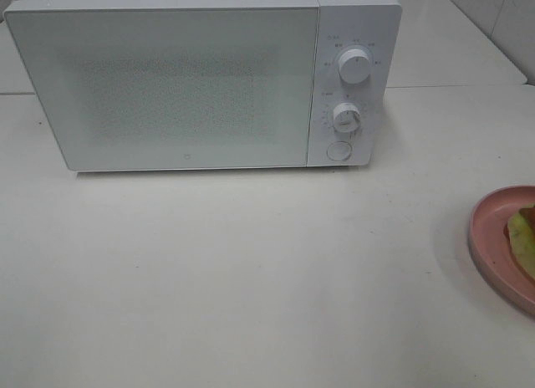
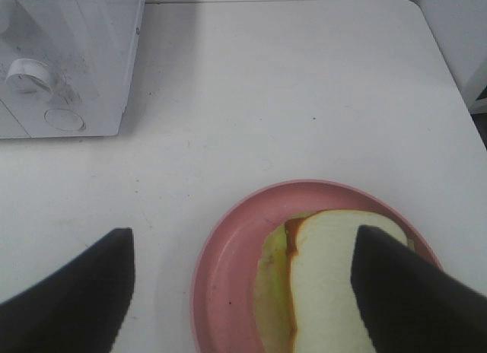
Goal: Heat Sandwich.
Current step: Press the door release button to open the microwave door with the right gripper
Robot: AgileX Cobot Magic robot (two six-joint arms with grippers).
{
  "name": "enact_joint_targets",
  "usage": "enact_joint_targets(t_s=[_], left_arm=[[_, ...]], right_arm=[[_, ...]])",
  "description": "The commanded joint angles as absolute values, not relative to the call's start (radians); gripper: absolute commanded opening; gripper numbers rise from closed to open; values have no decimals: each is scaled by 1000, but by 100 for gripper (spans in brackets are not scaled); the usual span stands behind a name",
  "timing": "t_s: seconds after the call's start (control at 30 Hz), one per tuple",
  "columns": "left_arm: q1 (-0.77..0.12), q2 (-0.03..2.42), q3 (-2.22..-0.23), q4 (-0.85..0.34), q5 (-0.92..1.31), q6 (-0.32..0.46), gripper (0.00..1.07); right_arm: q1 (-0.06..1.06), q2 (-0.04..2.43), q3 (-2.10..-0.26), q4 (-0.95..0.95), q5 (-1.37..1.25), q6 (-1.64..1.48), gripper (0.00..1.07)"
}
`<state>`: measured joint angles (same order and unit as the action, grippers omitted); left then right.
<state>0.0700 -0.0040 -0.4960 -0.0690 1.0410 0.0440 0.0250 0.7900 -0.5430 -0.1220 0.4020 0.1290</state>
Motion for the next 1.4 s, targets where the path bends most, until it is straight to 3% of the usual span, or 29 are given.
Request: enact_joint_targets(t_s=[0.03,0.63,0.9,1.1,1.4], left_arm=[[68,-30,-493,-79,1036,44,97],[68,-30,-493,-79,1036,44,97],[68,-30,-493,-79,1036,44,97],[68,-30,-493,-79,1036,44,97],[68,-30,-493,-79,1036,43,97]], right_arm=[[22,826,-548,-118,327,124,75],[25,1031,-548,-118,30,124,75],[25,1135,-448,-101,-331,90,75],[90,1172,-397,58,-477,-27,75],[309,1302,-361,348,-697,-281,75]])
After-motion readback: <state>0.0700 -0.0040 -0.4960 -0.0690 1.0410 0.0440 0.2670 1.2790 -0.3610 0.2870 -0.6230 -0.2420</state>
